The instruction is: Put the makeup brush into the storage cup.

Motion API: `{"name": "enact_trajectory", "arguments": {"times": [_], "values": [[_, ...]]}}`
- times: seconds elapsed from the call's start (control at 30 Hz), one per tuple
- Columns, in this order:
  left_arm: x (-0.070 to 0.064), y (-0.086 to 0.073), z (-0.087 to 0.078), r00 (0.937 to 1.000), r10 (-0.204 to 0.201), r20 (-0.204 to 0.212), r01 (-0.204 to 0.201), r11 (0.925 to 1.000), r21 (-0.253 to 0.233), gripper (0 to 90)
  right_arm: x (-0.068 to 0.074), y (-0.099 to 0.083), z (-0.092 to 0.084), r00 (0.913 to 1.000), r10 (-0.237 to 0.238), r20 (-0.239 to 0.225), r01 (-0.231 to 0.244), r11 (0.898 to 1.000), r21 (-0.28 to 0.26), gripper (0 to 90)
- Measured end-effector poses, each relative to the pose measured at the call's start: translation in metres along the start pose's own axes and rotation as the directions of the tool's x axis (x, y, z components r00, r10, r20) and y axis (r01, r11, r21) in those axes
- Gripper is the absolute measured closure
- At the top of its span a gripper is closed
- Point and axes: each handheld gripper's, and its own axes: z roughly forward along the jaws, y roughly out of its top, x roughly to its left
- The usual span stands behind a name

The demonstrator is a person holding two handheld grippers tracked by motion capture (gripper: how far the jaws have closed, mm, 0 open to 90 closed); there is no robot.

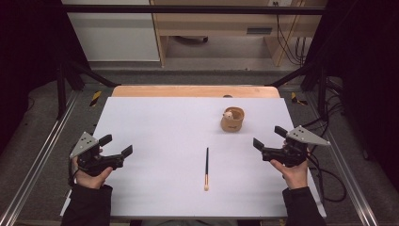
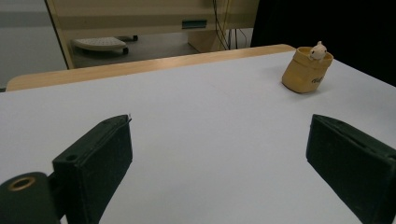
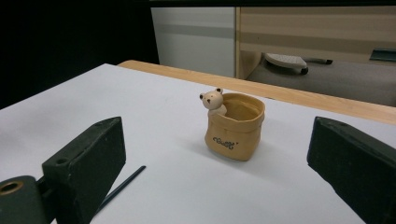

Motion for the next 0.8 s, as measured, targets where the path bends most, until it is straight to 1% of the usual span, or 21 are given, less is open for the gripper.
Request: {"name": "enact_trajectory", "arguments": {"times": [0.27, 0.33, 0.43, 0.53, 0.63, 0.7, 0.8], "values": [[-0.001, -0.001, 0.002, 1.0000, 0.004, -0.002, -0.004, 0.9999, 0.015, 6.7, 0.001, 0.000, 0.001, 1.0000, 0.007, -0.006, -0.007, 1.000, 0.002, 5.0], [0.000, -0.003, 0.003, 1.0000, 0.003, -0.004, -0.003, 0.9997, 0.023, 6.7, 0.002, 0.000, 0.001, 0.9998, 0.017, -0.001, -0.017, 1.000, 0.012, 5.2], [0.000, -0.004, 0.003, 1.0000, 0.006, -0.006, -0.006, 0.9996, 0.029, 6.8, 0.004, 0.002, 0.001, 0.9999, 0.013, 0.000, -0.014, 1.000, 0.012, 5.6], [0.001, -0.005, 0.004, 1.0000, 0.004, -0.004, -0.004, 0.9993, 0.036, 6.8, 0.009, 0.005, 0.002, 1.0000, 0.002, 0.009, -0.002, 1.000, 0.025, 5.9], [0.000, -0.006, 0.006, 1.0000, 0.004, -0.004, -0.003, 0.9991, 0.041, 6.8, 0.015, 0.006, 0.006, 1.0000, -0.009, 0.001, 0.009, 0.999, 0.039, 5.9], [0.000, -0.007, 0.007, 1.0000, 0.009, -0.003, -0.008, 0.9989, 0.045, 6.8, 0.019, 0.006, 0.011, 0.9995, -0.029, -0.009, 0.029, 0.998, 0.057, 5.9], [0.001, -0.008, 0.007, 1.0000, 0.006, -0.003, -0.006, 0.9988, 0.049, 6.8, 0.027, 0.007, 0.019, 0.9986, -0.051, -0.015, 0.052, 0.995, 0.085, 5.8]]}}
